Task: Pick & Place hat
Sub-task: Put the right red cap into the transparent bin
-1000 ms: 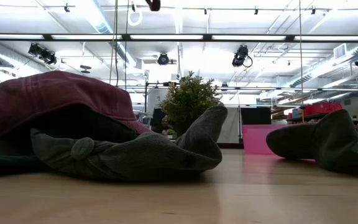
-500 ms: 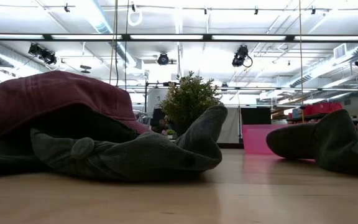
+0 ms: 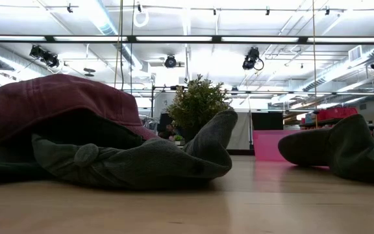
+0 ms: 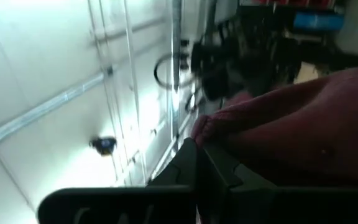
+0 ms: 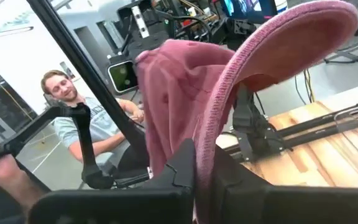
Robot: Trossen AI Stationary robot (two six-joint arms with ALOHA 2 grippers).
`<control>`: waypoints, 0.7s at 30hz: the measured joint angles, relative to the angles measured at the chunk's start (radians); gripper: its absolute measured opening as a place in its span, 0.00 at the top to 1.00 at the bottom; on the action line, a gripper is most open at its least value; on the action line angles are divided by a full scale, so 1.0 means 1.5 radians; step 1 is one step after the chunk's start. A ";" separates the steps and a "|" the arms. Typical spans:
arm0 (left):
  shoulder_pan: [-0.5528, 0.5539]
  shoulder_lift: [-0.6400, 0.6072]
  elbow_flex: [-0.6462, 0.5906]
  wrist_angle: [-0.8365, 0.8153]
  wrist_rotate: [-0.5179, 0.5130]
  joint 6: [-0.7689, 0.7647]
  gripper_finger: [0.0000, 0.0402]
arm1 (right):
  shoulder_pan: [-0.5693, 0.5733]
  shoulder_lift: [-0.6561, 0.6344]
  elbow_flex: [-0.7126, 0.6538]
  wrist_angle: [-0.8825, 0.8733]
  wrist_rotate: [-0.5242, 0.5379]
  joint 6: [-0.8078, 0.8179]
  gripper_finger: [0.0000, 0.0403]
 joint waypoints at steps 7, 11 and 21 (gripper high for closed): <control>0.007 -0.041 0.000 -0.003 -0.055 0.000 0.99 | -0.001 -0.001 0.000 -0.023 -0.001 -0.032 0.74; 0.007 -0.075 0.000 -0.017 -0.058 -0.003 0.99 | -0.001 -0.001 0.000 -0.060 -0.003 -0.047 0.56; 0.014 -0.169 0.000 -0.166 -0.105 -0.036 0.99 | -0.002 -0.009 0.000 -0.143 -0.007 -0.065 0.23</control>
